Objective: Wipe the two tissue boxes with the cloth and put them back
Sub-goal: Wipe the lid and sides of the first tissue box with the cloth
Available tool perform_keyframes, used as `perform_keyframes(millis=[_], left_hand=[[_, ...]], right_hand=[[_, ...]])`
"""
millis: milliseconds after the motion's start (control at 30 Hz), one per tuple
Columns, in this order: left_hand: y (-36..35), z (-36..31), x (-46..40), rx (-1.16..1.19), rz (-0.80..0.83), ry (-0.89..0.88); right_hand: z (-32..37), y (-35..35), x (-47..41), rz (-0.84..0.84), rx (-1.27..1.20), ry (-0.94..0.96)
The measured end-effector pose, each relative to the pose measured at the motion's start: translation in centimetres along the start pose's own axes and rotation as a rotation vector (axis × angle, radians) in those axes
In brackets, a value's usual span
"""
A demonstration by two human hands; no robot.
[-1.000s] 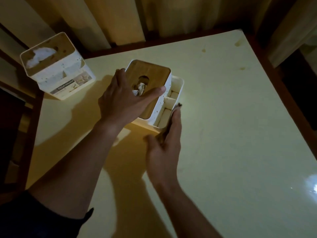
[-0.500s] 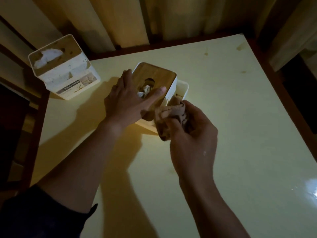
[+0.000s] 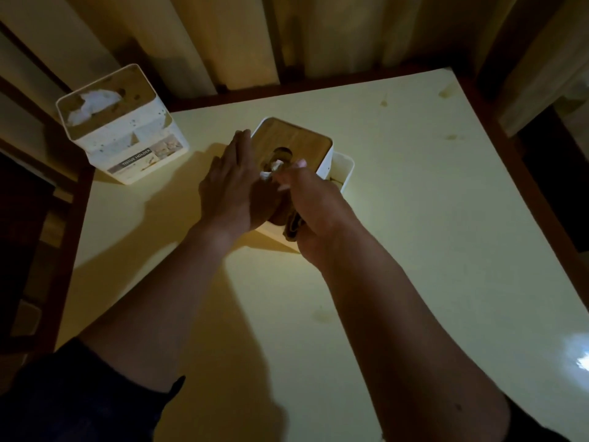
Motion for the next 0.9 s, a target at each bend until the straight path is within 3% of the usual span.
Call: perform_keyframes(millis=[267, 467, 667, 900], left_hand=[[0.2, -0.2, 0.2, 0.122, -0.007, 0.039], [0.5, -0.2, 0.2, 0.092, 0.000, 0.041], [0.5, -0.4, 0.5, -0.050, -0.048, -0.040], [0.7, -0.4, 0.7, 0.020, -0.058, -0.062]], right_hand=[[2.2, 1.7, 4.4, -0.026, 0.107, 0.087], [1.9, 0.8, 3.0, -0.004, -0.195, -0.036], [0.7, -0.1, 1.5, -0.017, -0.195, -0.095], [3.4, 0.8, 2.2, 0.033, -0.321, 0.049]])
Point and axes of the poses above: each hand's wrist, its own x-axis away from the middle knuckle, its own y-axis out of the back of the hand, z = x × y, the point moved 10 cm from there along -x, towards the middle knuckle, and after that the axes turned 11 degrees about -x, right-handed, at the moved point
